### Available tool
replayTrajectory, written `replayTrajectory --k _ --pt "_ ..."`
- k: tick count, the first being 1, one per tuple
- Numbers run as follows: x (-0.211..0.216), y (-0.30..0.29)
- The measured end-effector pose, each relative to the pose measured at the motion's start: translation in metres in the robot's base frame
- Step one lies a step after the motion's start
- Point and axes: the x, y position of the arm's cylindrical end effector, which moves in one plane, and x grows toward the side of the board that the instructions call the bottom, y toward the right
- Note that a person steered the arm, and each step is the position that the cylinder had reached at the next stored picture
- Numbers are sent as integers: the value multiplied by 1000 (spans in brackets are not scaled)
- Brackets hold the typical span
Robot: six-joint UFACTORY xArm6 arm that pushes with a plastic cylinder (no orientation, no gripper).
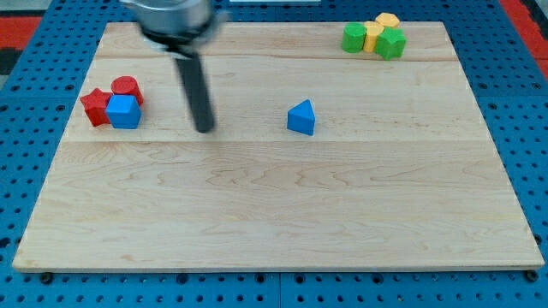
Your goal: Push the blue triangle towards center left
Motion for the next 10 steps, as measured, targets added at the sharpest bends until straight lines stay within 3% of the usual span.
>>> replayTrajectory --k 1,2,3,4,7,10 --pt "34 107" --pt "24 199" --pt "-28 185" --pt "-9 146" --pt "-30 57" --pt "-68 45"
